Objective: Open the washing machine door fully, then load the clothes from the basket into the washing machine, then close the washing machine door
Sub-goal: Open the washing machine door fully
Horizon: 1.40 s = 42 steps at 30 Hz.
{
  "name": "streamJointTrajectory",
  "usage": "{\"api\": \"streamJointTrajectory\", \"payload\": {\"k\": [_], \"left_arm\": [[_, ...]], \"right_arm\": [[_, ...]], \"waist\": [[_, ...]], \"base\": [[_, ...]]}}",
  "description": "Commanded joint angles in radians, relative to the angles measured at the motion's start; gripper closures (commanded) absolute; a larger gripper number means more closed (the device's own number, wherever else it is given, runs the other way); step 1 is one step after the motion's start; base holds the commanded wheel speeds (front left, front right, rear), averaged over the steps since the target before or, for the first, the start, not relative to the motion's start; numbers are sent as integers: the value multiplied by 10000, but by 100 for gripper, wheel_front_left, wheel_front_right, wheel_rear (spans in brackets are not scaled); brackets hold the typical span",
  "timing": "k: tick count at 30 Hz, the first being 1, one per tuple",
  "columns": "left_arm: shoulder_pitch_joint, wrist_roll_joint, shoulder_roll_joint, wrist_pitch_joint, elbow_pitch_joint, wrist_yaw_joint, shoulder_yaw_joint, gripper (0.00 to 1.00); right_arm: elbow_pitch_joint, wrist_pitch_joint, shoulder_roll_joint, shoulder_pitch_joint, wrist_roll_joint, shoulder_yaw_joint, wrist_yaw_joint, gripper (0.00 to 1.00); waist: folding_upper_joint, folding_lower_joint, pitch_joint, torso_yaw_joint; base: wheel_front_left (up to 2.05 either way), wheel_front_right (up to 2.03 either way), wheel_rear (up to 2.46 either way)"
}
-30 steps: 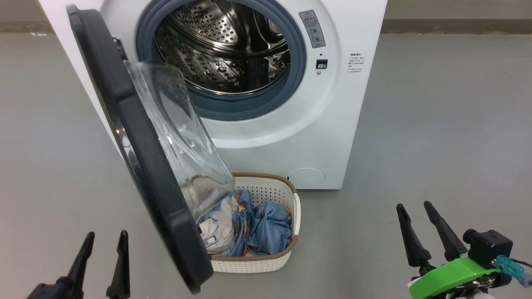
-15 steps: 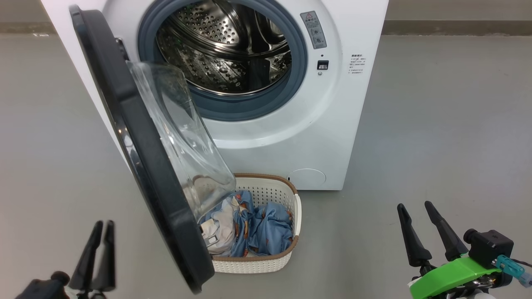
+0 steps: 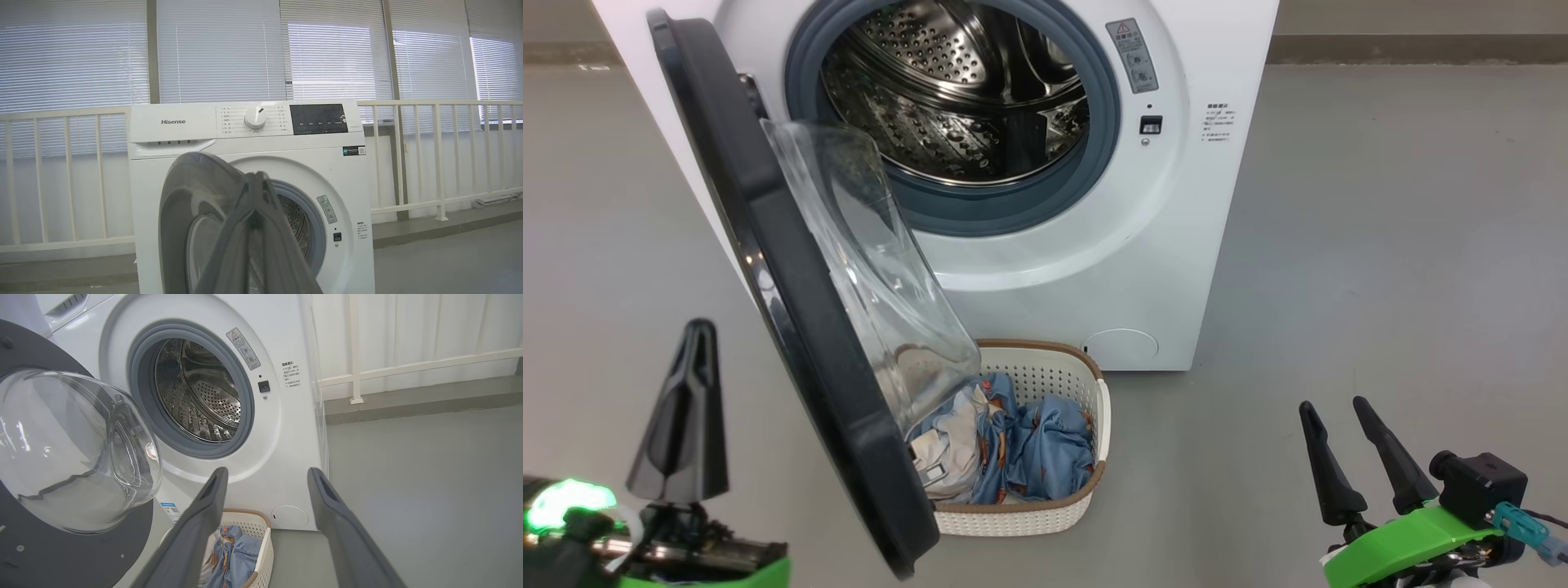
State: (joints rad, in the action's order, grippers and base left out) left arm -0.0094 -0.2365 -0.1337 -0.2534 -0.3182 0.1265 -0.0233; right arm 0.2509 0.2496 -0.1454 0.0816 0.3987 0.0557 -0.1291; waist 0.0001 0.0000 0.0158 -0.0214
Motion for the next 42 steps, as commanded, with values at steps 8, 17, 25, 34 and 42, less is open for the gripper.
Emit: {"api": "streamJointTrajectory", "payload": {"k": [8,17,25,34,42], "left_arm": [[-232,37,-168,814,-1480,2,-1132,100],[159,-362,25,1030,-1013,26,-2865,100],[43,-908,59,949,230,34,-3436,100],[-221,-1477,-38,762,1657,39,-3724,100],[-421,-2120,-160,527,2783,40,-3796,100]], "right_arm": [[-240,122,47,60,-46,341,-16,0],[-203,122,-3,187,-35,393,-16,0],[-140,122,62,245,-37,476,-16,0],[-81,122,131,344,-3,513,-16,0],[-27,122,202,423,-8,597,-16,0]], "waist": [[-1,0,-85,59],[-1,0,-158,104],[-1,0,-250,168],[-1,0,-444,287],[-1,0,-508,391]], "base": [[0,0,0],[0,0,0],[0,0,0],[0,0,0],[0,0,0]]}}
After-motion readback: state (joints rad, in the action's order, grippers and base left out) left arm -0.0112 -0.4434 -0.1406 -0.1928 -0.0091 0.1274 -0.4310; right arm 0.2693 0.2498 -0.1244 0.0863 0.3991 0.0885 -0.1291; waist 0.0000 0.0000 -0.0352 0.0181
